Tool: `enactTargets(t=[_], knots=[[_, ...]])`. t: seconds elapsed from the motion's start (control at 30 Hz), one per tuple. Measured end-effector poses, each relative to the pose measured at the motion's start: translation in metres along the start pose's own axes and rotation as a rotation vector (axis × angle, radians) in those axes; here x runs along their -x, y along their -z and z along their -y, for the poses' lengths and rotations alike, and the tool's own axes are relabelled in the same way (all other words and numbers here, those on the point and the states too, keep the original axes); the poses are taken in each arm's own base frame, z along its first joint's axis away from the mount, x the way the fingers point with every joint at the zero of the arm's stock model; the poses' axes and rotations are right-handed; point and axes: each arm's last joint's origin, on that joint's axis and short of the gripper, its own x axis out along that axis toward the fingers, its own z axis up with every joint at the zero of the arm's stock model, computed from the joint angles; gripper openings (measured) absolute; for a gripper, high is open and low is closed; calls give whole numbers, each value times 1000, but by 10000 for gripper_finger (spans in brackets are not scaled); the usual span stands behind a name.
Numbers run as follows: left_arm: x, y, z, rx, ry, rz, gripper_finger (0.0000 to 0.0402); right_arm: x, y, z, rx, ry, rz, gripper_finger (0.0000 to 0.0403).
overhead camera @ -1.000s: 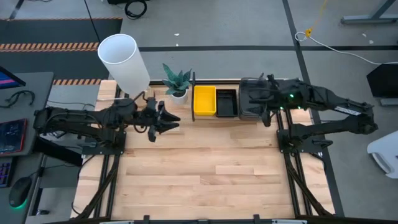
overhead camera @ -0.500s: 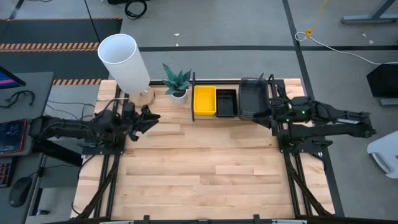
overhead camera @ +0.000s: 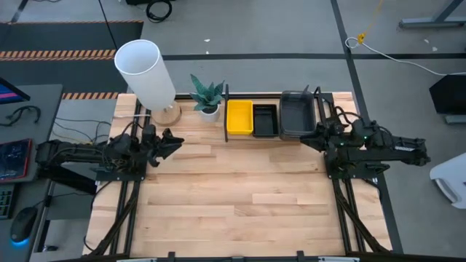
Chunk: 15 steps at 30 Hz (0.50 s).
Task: Stack baskets on shelf by color
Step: Return to Home Position
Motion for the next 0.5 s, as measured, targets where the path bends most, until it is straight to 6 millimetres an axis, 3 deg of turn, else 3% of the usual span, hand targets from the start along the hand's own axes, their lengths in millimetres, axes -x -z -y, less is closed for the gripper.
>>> enactTargets(t=[0.23, 0.37, 0.5], knots=[[3, 18, -14, 59, -151, -187, 149, 6, 20, 14, -44, -56, 31, 40], [8, 30, -24, 91, -296, -287, 149, -6, 40, 29, -38, -15, 2, 8], [14, 39, -34, 142, -466, -331, 149, -19, 60, 47, -37, 15, 68, 10]])
